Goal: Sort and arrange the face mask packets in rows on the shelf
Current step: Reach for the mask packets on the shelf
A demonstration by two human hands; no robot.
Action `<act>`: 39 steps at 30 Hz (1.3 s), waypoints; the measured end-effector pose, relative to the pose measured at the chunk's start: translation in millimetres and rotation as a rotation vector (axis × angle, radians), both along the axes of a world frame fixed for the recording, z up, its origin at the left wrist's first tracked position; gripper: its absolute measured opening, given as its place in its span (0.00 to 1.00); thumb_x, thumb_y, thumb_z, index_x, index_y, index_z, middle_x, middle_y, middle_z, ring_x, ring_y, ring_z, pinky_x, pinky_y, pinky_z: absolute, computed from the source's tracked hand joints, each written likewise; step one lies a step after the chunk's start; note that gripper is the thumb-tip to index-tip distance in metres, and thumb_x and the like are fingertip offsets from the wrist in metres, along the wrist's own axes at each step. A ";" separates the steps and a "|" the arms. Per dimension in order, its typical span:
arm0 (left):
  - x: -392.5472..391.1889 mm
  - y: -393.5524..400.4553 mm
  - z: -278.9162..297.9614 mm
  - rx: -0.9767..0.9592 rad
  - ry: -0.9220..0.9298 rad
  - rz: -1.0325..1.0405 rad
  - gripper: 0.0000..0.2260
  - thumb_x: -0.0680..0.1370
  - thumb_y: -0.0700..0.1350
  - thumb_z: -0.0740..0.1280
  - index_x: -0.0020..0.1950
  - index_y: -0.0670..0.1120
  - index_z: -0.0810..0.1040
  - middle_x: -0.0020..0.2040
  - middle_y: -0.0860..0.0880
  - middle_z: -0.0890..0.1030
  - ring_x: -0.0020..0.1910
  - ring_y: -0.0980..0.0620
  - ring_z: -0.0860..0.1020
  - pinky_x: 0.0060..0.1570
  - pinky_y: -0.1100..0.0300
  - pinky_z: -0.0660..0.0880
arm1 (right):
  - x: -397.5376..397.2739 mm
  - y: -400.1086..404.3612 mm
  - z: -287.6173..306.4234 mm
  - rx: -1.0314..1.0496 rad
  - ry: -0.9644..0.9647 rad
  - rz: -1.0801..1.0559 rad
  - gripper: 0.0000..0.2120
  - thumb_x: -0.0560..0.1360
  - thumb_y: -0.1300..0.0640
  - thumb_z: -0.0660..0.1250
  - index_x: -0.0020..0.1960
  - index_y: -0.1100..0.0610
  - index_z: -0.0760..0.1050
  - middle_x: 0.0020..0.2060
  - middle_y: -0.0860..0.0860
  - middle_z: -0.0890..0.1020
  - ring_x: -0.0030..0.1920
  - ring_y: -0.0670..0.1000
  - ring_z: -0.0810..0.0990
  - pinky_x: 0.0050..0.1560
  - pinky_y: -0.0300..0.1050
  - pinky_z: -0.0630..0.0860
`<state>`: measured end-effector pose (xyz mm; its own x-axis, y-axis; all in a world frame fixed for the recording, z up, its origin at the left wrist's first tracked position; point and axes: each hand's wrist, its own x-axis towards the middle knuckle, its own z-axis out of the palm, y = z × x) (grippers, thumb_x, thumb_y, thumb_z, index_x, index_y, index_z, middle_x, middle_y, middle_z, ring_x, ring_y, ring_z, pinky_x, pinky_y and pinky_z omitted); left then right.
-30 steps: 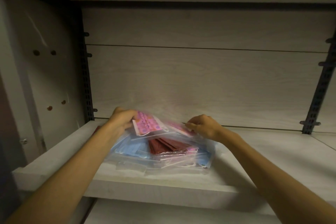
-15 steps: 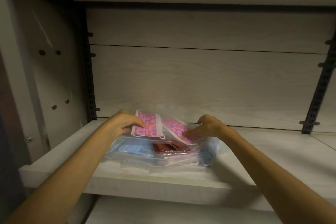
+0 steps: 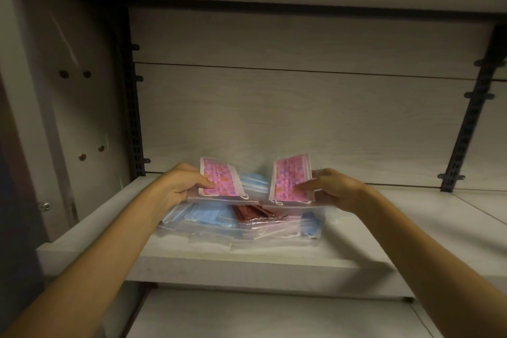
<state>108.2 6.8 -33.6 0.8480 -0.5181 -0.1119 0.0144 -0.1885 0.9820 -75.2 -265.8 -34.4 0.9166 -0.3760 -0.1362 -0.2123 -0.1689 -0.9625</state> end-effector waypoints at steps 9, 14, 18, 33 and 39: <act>-39.0 3.4 7.6 -0.210 0.111 -0.103 0.14 0.75 0.25 0.63 0.60 0.30 0.76 0.58 0.33 0.81 0.60 0.38 0.80 0.52 0.52 0.81 | -73.5 24.2 -6.7 0.077 -0.223 -0.185 0.11 0.76 0.62 0.69 0.57 0.67 0.80 0.51 0.62 0.85 0.49 0.59 0.85 0.54 0.51 0.81; -98.3 -0.5 5.2 -0.268 0.119 -0.145 0.12 0.76 0.25 0.62 0.55 0.36 0.78 0.52 0.38 0.84 0.52 0.46 0.83 0.40 0.61 0.83 | -129.1 32.2 -11.7 0.083 -0.223 -0.211 0.10 0.79 0.61 0.67 0.58 0.64 0.80 0.50 0.59 0.86 0.48 0.57 0.86 0.45 0.46 0.84; -155.4 -8.3 -1.9 -0.285 0.069 -0.166 0.12 0.78 0.29 0.62 0.56 0.40 0.80 0.49 0.41 0.86 0.45 0.48 0.86 0.35 0.58 0.82 | -185.5 29.7 -12.5 0.092 -0.209 -0.197 0.09 0.80 0.64 0.64 0.59 0.61 0.78 0.52 0.58 0.86 0.52 0.59 0.85 0.49 0.50 0.83; -446.5 -123.5 -84.5 -0.272 0.136 -0.223 0.11 0.76 0.31 0.64 0.53 0.45 0.79 0.36 0.49 0.85 0.32 0.53 0.84 0.25 0.60 0.77 | -490.1 -37.2 -72.9 0.148 -0.216 -0.358 0.11 0.80 0.62 0.61 0.60 0.54 0.77 0.42 0.58 0.85 0.37 0.55 0.83 0.32 0.43 0.79; -535.5 -181.6 -93.5 -0.239 0.147 -0.373 0.12 0.78 0.33 0.65 0.58 0.47 0.76 0.45 0.44 0.87 0.41 0.45 0.86 0.32 0.56 0.80 | -569.8 -96.5 -79.6 0.151 -0.192 -0.503 0.11 0.77 0.67 0.63 0.57 0.64 0.78 0.42 0.61 0.85 0.39 0.57 0.83 0.35 0.45 0.79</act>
<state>-427.3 -174.8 -127.1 0.5827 -0.8107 -0.0574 0.1308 0.0239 0.9911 -645.0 -362.3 -114.0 0.6431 -0.7625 -0.0704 -0.0491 0.0507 -0.9975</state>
